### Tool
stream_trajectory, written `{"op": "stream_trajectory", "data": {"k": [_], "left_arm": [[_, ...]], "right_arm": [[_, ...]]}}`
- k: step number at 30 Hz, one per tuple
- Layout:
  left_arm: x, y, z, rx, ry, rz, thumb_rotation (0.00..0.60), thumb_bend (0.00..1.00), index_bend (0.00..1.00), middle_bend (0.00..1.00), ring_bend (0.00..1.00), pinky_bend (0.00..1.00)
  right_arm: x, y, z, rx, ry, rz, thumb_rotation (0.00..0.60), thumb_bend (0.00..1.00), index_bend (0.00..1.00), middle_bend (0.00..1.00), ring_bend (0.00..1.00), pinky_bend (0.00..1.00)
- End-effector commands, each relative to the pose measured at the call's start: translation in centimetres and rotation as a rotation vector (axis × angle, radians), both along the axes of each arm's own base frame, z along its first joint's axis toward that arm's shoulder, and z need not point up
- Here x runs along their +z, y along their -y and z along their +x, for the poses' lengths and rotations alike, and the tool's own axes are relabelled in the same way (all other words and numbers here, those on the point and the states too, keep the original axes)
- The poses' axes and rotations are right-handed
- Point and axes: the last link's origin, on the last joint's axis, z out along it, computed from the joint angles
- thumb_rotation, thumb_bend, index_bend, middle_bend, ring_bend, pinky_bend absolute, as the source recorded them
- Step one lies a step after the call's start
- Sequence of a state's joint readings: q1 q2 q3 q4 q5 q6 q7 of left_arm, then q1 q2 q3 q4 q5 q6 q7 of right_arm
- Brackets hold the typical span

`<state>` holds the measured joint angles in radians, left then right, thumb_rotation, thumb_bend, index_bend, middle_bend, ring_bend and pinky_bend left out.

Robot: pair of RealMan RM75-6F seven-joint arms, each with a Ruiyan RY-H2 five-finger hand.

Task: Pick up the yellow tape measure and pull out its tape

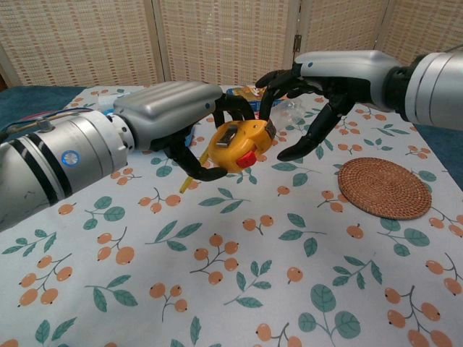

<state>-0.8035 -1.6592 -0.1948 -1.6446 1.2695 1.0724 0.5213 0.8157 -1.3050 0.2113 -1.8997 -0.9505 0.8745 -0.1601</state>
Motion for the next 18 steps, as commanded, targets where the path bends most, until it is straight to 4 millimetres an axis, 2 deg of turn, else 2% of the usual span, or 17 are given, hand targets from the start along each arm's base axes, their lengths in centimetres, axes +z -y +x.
{"op": "stream_trajectory", "data": {"k": [1,11,18], "left_arm": [[0.05,-0.11,-0.08,0.004,-0.001,0.003,0.600,0.39,0.54,0.52,0.44,0.10],[-0.10,-0.24,-0.26,0.010,-0.006,0.003,0.600,0.39,0.54,0.53,0.44,0.10],[-0.41,-0.23,-0.30,0.011,-0.011,0.001,0.600,0.39,0.54,0.53,0.44,0.10]], "right_arm": [[0.04,-0.03,-0.09,-0.001,-0.001,-0.001,0.600,0.20,0.53,0.08,0.10,0.00],[0.09,0.12,-0.81,-0.024,-0.003,0.000,0.600,0.20,0.61,0.12,0.11,0.00],[-0.12,0.35,-0.80,-0.029,0.009,-0.009,0.600,0.20,0.63,0.14,0.12,0.01]]}}
